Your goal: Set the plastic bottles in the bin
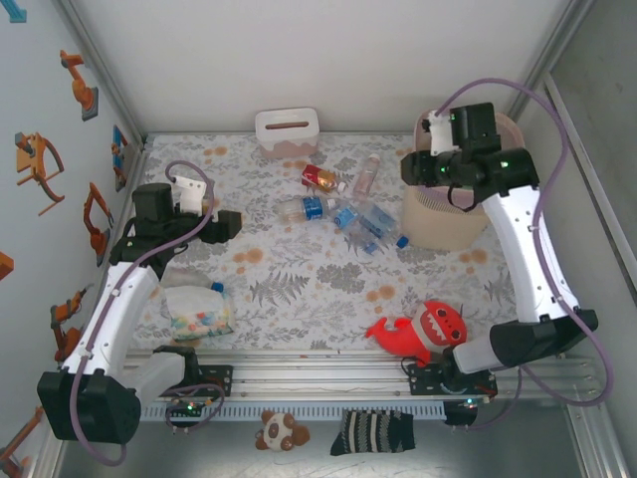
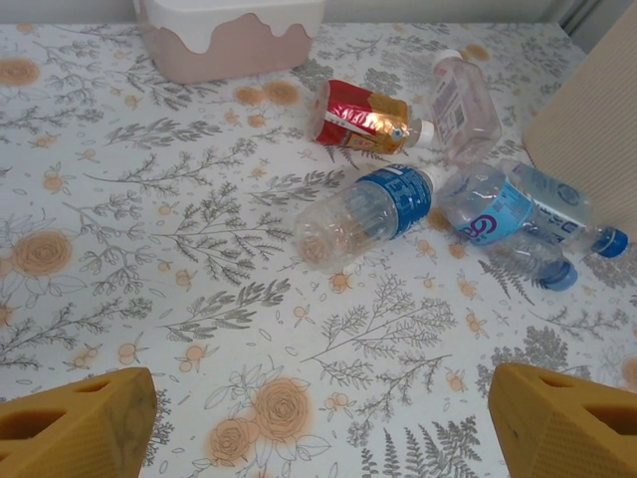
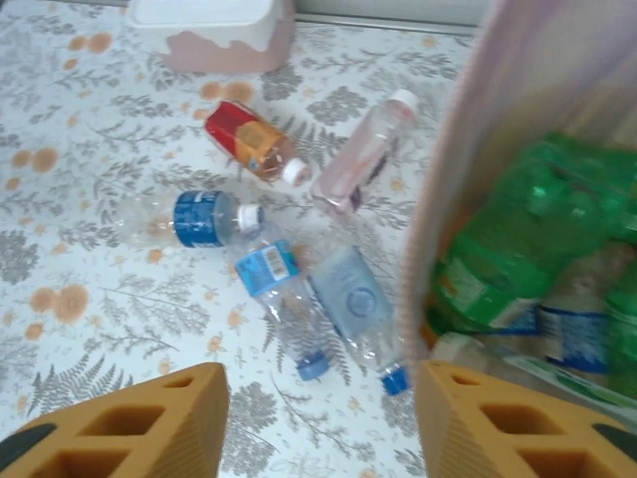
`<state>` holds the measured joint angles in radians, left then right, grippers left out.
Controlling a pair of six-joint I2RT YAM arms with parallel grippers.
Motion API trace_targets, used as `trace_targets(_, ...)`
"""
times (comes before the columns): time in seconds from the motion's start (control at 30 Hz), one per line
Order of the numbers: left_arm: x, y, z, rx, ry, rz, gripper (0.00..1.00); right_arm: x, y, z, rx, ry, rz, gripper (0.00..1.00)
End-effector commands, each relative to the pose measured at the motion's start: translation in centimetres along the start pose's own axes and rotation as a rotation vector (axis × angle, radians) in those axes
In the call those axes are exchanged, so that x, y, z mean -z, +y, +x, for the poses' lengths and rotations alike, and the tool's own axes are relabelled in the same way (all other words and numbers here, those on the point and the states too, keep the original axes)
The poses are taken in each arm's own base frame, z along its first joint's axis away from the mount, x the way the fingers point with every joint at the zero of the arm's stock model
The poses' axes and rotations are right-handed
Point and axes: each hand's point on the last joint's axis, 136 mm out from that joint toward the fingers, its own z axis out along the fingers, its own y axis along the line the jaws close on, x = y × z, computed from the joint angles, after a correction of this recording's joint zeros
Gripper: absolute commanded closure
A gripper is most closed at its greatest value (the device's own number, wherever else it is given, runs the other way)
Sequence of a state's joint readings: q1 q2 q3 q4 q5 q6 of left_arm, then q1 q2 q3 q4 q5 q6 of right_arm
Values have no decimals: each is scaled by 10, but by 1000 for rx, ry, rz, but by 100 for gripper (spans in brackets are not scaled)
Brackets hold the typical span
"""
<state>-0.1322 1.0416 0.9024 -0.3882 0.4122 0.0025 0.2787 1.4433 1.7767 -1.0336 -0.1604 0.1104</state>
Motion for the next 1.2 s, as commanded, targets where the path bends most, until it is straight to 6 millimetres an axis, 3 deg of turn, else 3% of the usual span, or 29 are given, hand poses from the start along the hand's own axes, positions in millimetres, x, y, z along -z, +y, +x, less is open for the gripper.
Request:
trace_targets(0.0, 3, 0, -4, -5, -44, -10, 12, -4, 22, -11, 132, -66, -32, 42)
trace_targets(0.2, 7, -1, -10, 11, -87, -15, 7, -43, 51, 9, 301, -13, -41, 36)
trace_targets(0.5, 16, 2, -17, 32, -158, -49, 3, -109, 65, 34, 432, 112, 30, 35)
trace_targets(0.67, 25, 5, -16, 24, -185, -83, 4, -146, 65, 48, 442, 196, 37, 35)
trace_targets(0.9, 17, -4, -11, 15, -127, -20, 4, -194, 67, 74, 433, 313, 12, 34)
trace_targets(1.17, 13, -7, -11, 13, -110, 7, 4, -233, 57, 92, 431, 391, 56, 34)
